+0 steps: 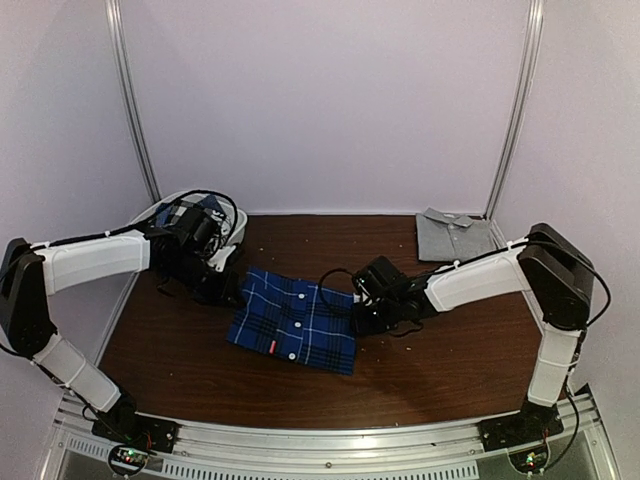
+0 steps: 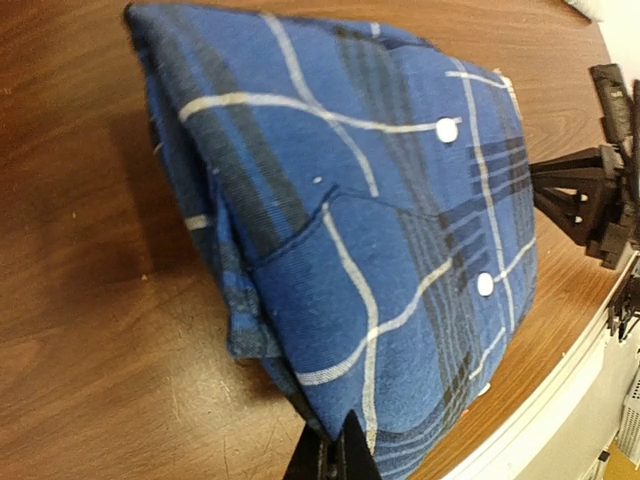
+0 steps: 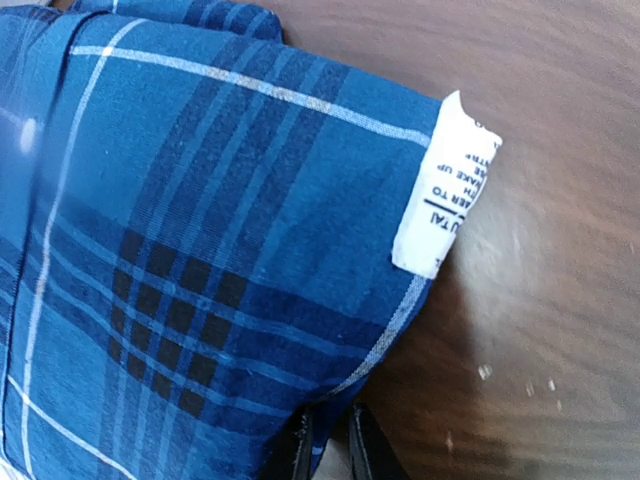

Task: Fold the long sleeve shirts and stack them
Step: Turn over the square-folded shirt at the center of the board.

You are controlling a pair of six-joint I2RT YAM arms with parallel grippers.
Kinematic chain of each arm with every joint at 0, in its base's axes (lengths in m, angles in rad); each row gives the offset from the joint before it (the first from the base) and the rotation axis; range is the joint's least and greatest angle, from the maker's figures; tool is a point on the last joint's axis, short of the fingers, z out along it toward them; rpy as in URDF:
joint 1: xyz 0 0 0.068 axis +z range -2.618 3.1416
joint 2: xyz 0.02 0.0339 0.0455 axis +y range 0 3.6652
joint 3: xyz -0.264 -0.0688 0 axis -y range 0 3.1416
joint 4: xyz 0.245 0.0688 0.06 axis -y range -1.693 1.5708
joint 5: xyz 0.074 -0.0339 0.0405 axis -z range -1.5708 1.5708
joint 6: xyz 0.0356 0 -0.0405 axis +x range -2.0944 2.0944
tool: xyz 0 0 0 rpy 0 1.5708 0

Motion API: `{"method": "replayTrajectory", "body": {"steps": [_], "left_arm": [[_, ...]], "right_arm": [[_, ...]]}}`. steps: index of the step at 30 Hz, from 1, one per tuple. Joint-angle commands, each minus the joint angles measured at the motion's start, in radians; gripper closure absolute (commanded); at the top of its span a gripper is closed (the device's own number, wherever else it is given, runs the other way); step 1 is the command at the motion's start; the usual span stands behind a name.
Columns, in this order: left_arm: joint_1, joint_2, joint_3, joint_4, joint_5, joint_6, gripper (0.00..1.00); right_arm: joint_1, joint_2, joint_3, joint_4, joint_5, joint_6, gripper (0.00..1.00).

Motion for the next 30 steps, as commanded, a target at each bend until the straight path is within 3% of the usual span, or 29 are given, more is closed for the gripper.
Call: {"method": "replayTrajectory", "body": {"steps": [1, 7, 13, 18, 24, 30], "left_arm": [[0.012, -0.034, 0.088, -0.022, 0.027, 0.031, 1.00], [0.012, -0.005, 0.269, -0.023, 0.073, 0.028, 1.00], [0.011, 0.102, 0.438, 0.056, 0.194, 0.001, 1.00], [0.008, 0.140, 0.418, 0.178, 0.269, -0.046, 1.00], [0.009, 0.129, 0.341, 0.233, 0.283, -0.064, 1.00], [0.009, 0.101, 0.321, 0.235, 0.248, -0.058, 1.00]], "right_arm": [[0.012, 0.079, 0.057, 0.030, -0.022, 0.011, 0.85], [0.026, 0.193, 0.142, 0.128, -0.072, 0.061, 0.83], [0.068, 0.373, 0.344, 0.230, -0.138, 0.146, 0.83], [0.079, 0.507, 0.479, 0.450, -0.281, 0.263, 0.78], [0.066, 0.522, 0.516, 0.475, -0.332, 0.260, 0.67], [0.040, 0.461, 0.425, 0.485, -0.342, 0.255, 0.56]]}}
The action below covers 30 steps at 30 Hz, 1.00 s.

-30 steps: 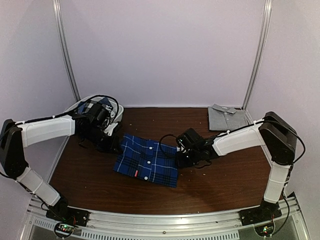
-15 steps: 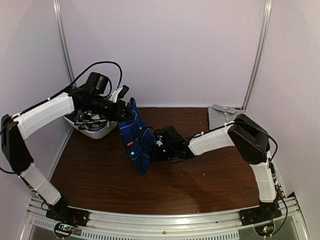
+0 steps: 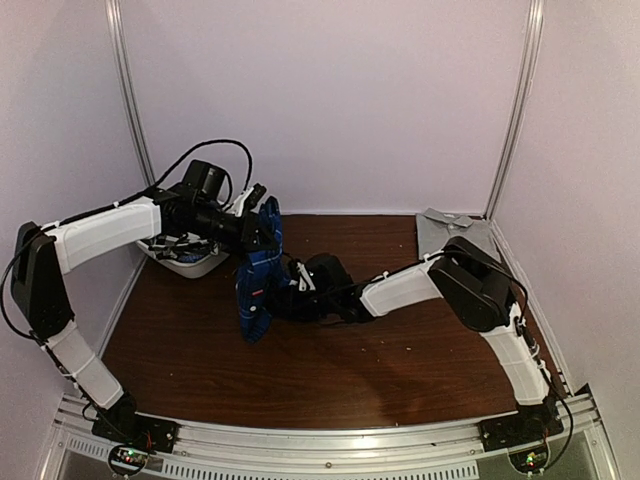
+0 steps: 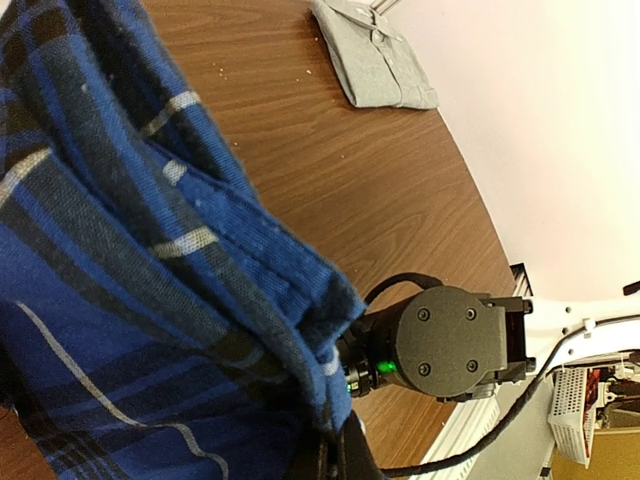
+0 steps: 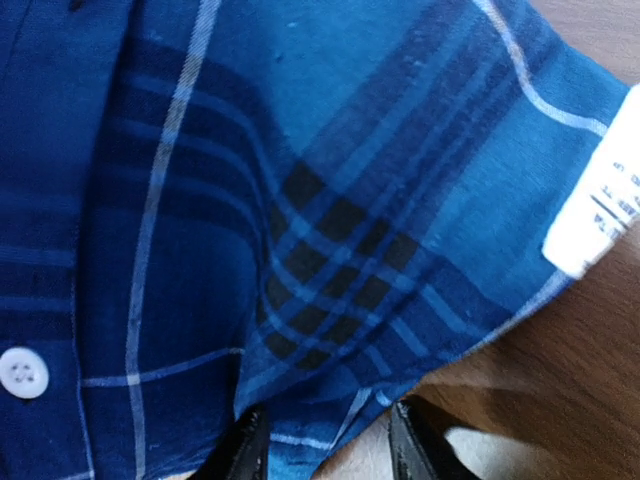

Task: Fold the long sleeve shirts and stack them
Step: Turn over the square-folded shirt at the center of the board.

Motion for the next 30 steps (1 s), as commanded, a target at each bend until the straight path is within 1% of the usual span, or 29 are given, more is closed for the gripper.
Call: {"method": "replayTrajectory", "body": {"steps": [1, 4, 9, 12, 14, 16, 19, 22, 25, 26, 27, 29, 30], "left_arm": [[0.003, -0.042, -0.013, 0.078, 0.011, -0.002, 1.00], [0.003, -0.045, -0.019, 0.078, 0.013, -0.001, 1.00], [0.003, -0.047, -0.020, 0.076, 0.007, 0.001, 1.00], [0.002, -0.040, -0.011, 0.075, 0.016, 0.003, 1.00], [-0.007, -0.031, -0.003, 0.073, 0.018, 0.005, 1.00], [-0.036, -0.014, 0.015, 0.061, -0.001, 0.006, 1.00], [-0.110, 0.037, 0.049, 0.043, -0.060, -0.013, 1.00], [-0.225, 0.123, 0.094, 0.045, -0.143, -0.056, 1.00], [-0.349, 0.253, 0.167, 0.101, -0.179, -0.120, 1.00], [-0.392, 0.309, 0.213, 0.110, -0.181, -0.136, 1.00], [-0.431, 0.391, 0.268, 0.102, -0.190, -0.142, 0.92], [-0.491, 0.494, 0.405, 0.059, -0.207, -0.140, 0.80], [-0.508, 0.523, 0.453, 0.052, -0.207, -0.143, 0.69]], "right_arm": [[-0.022, -0.052, -0.087, 0.010, -0.032, 0.000, 0.56], [-0.043, -0.083, -0.152, 0.069, -0.043, 0.024, 0.56], [-0.070, -0.126, -0.229, 0.139, -0.055, 0.045, 0.68], [-0.091, -0.175, -0.303, 0.223, -0.067, 0.077, 0.75], [-0.116, -0.223, -0.357, 0.280, -0.082, 0.097, 0.77], [-0.147, -0.281, -0.404, 0.298, -0.086, 0.104, 0.78], [-0.202, -0.402, -0.473, 0.247, -0.061, 0.086, 0.78], [-0.264, -0.585, -0.547, 0.101, 0.032, 0.034, 0.78], [-0.336, -0.763, -0.635, -0.040, 0.118, -0.012, 0.74], [-0.358, -0.818, -0.662, -0.085, 0.144, -0.031, 0.70], [-0.377, -0.868, -0.686, -0.127, 0.169, -0.055, 0.66], [-0.407, -0.949, -0.723, -0.230, 0.207, -0.096, 0.60], [-0.417, -0.984, -0.739, -0.255, 0.216, -0.113, 0.57]]}}
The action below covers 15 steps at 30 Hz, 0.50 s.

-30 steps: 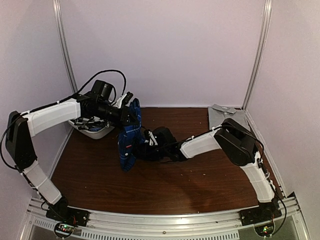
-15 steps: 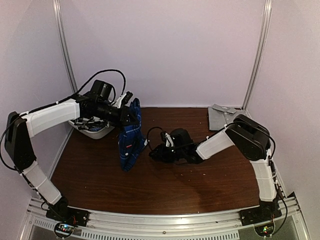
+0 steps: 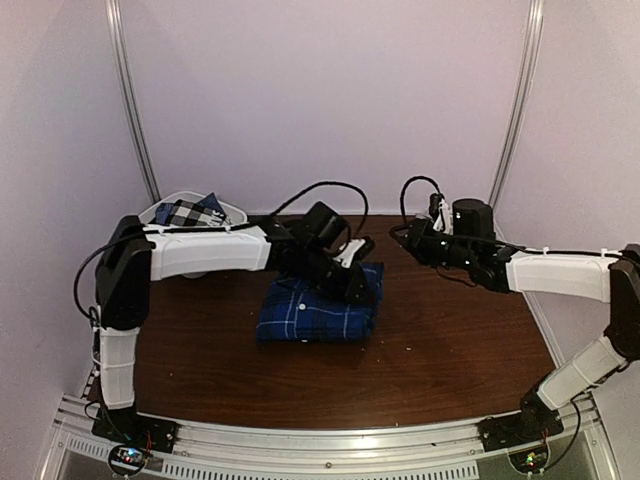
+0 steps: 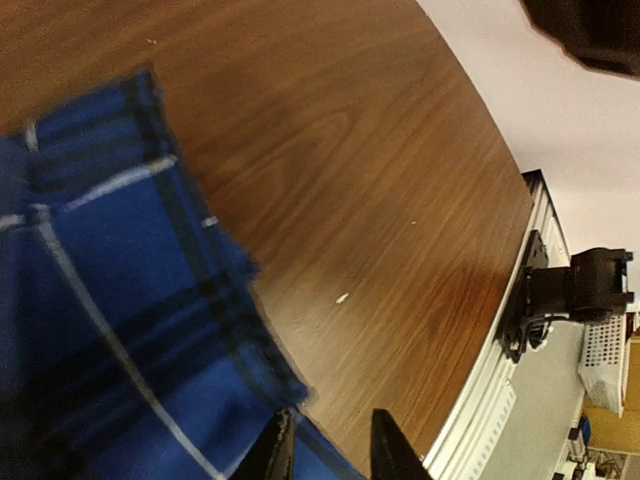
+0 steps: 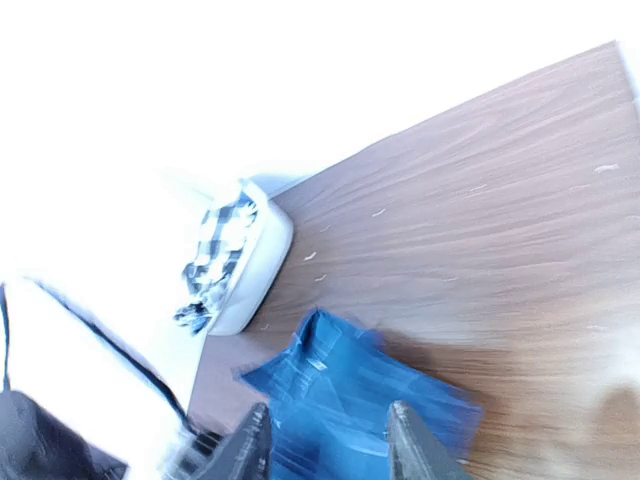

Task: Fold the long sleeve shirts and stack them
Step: Turn over the square-folded shirt at the center of the board, then move the square-folded shirt to the center of the board.

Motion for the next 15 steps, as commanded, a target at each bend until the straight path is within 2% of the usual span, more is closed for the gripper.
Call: {"method": "replayTrajectory", "body": {"steps": [1, 3, 5, 8, 15], "left_arm": [[-0.100, 0.145, 0.197, 0.014, -0.044, -0.046, 0.59], [-0.100, 0.136, 0.217, 0.028, -0.060, -0.054, 0.46], [-0.094, 0.107, 0.219, 0.028, -0.087, -0.050, 0.41], [-0.061, 0.044, 0.169, 0.028, -0.113, -0.053, 0.38], [0.106, -0.140, -0.112, 0.029, -0.173, -0.031, 0.38]], "right_arm": [[-0.034, -0.123, -0.090, -0.272, 0.121, -0.113, 0.54], [-0.036, -0.163, -0.119, -0.304, 0.126, -0.133, 0.49], [-0.035, -0.183, -0.148, -0.339, 0.123, -0.143, 0.45], [-0.032, -0.192, -0.191, -0.355, 0.125, -0.152, 0.41], [0.034, -0.118, -0.204, -0.361, 0.122, -0.167, 0.39]]}}
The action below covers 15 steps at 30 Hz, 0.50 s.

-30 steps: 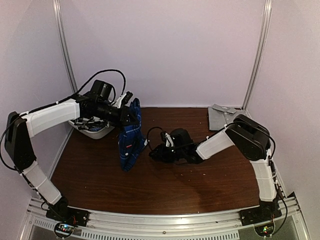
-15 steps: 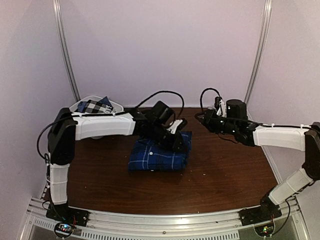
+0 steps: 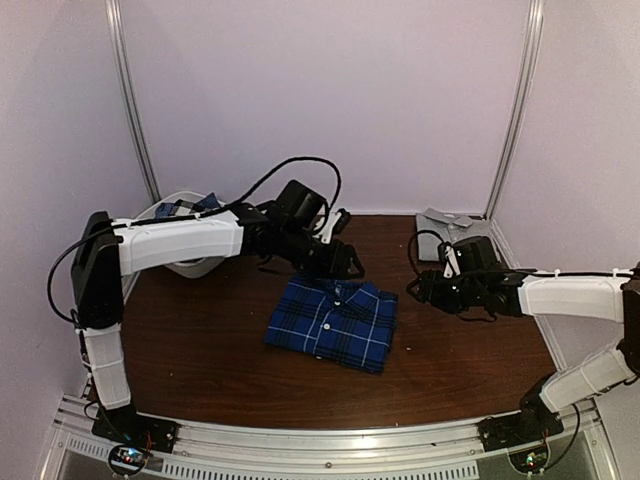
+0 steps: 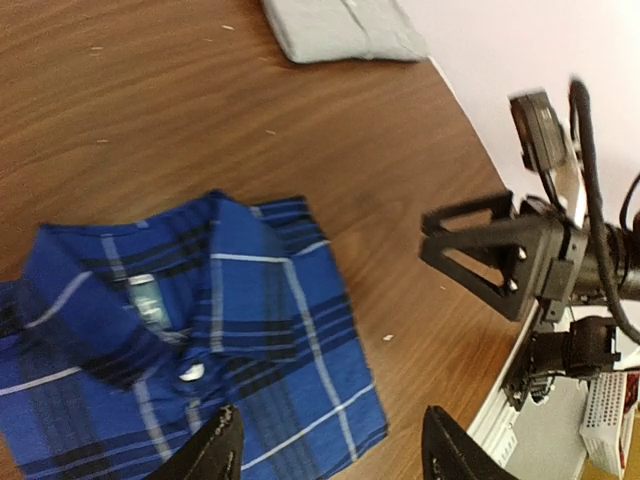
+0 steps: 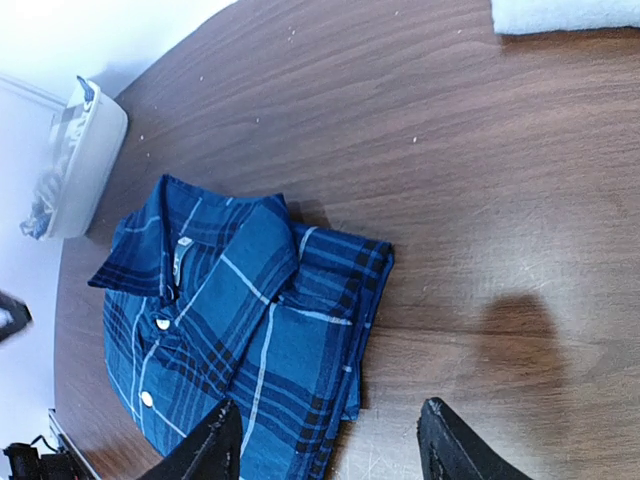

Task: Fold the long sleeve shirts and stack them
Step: Move the square-folded shirt to the center of the board.

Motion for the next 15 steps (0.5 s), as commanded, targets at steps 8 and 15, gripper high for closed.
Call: {"method": "replayTrajectory", "body": {"steps": [8, 15], "left_arm": [[0.301, -0.188, -0.366, 0.009, -0.014, 0.118, 0.37], [0.339, -0.147, -0.424, 0.051, 0.005, 0.174, 0.35]], "right_arm": [[0.129, 0.155, 0.027, 0.008, 0.029, -0.015, 0.38], [0.167, 0.237, 0.048, 0.026, 0.031, -0.004, 0.39]]}}
